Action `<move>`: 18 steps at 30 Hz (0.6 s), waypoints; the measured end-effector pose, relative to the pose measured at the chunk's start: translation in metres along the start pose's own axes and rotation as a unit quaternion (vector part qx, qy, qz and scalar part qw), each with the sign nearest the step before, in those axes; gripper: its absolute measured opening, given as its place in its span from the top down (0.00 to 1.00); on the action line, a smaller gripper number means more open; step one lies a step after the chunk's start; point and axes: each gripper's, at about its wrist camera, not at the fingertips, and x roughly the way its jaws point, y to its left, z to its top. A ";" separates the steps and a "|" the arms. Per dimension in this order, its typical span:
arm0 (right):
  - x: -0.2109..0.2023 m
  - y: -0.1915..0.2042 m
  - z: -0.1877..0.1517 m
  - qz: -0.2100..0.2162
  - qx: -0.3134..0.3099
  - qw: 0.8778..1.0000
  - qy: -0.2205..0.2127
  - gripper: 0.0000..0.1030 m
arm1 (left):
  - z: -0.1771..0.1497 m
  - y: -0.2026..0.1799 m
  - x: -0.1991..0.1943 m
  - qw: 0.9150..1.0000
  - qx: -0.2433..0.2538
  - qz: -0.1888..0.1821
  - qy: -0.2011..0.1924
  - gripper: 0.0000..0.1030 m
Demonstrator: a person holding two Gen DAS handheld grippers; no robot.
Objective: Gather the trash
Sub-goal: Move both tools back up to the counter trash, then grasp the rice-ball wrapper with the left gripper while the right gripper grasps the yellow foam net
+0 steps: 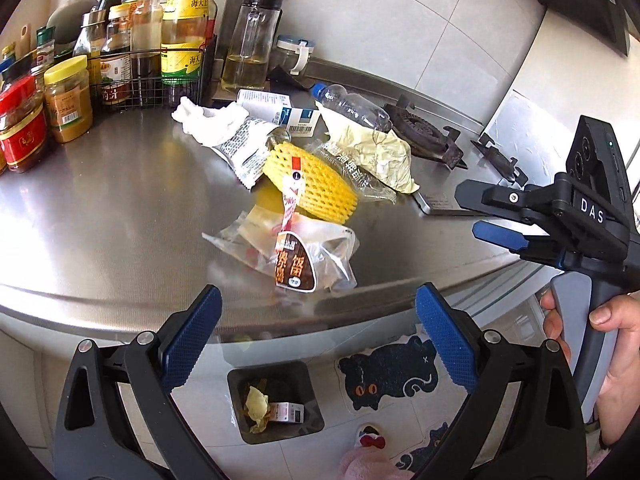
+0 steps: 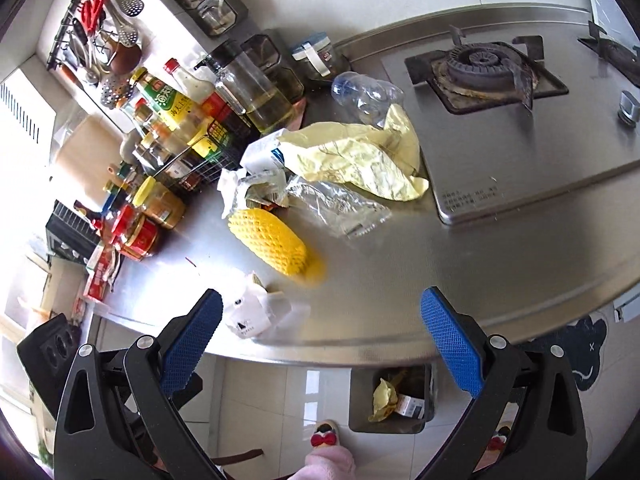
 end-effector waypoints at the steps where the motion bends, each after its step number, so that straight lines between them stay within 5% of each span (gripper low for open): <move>1: 0.004 0.003 0.005 0.006 -0.005 1.000 0.001 0.03 | 0.003 -0.001 0.003 1.000 0.003 0.002 0.000 0.10; 13: 0.068 0.041 0.033 0.022 -0.101 0.994 0.040 0.13 | 0.017 0.022 0.036 0.999 0.008 0.044 0.029 0.16; 18: 0.098 0.051 0.031 0.014 -0.130 0.988 0.077 0.31 | 0.021 0.034 0.040 0.999 -0.001 0.037 0.032 0.24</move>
